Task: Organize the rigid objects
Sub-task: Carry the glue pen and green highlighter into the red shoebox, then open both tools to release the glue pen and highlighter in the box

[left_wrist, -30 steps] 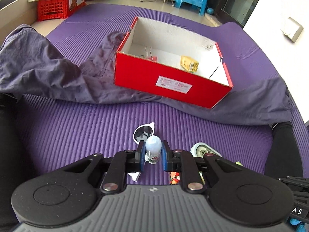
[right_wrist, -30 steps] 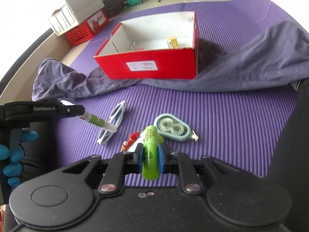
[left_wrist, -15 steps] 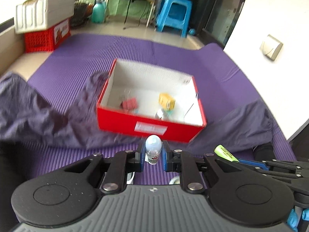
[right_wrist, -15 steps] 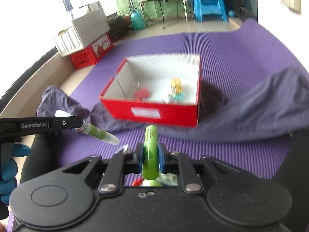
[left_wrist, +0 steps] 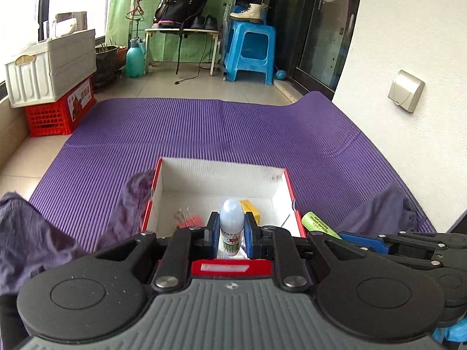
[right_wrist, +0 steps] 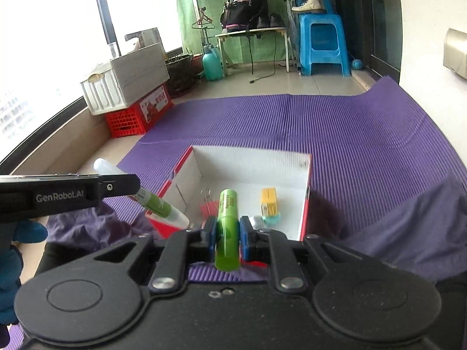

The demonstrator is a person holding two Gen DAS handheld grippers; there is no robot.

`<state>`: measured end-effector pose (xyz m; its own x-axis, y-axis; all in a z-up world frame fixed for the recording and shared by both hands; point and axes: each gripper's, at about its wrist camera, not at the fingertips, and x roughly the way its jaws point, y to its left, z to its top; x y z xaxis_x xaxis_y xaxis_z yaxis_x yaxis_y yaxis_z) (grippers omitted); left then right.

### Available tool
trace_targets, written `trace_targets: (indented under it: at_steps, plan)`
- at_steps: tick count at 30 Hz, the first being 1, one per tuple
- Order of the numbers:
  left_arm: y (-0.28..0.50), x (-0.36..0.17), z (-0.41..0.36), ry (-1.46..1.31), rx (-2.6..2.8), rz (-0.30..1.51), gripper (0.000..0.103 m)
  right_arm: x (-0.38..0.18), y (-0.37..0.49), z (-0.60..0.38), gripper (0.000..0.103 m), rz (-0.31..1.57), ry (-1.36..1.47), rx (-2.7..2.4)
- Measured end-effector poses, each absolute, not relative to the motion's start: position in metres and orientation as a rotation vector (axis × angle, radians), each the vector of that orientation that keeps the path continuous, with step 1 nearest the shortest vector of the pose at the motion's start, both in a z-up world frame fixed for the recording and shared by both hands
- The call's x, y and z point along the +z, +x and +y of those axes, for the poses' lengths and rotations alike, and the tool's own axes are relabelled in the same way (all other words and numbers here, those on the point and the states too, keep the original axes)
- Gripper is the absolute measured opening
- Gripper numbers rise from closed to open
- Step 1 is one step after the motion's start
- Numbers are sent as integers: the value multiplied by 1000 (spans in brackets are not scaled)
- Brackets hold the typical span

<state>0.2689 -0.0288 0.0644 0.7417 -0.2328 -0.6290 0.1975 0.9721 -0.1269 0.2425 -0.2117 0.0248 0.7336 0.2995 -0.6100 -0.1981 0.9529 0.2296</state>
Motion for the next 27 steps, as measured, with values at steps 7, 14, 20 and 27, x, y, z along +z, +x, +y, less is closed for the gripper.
trace_targets:
  at_steps: [7, 14, 20, 27]
  plan:
    - [312, 59, -37, -46, -232, 708, 16, 12, 282, -208, 15, 708, 135, 246]
    - [359, 37, -44, -51, -237, 729, 16, -20, 325, -202, 15, 746, 117, 242]
    - [401, 3, -46, -103, -228, 784, 16, -54, 357, -192, 15, 810, 93, 235]
    - [437, -34, -43, -155, -224, 825, 16, -89, 393, -179, 15, 872, 70, 224]
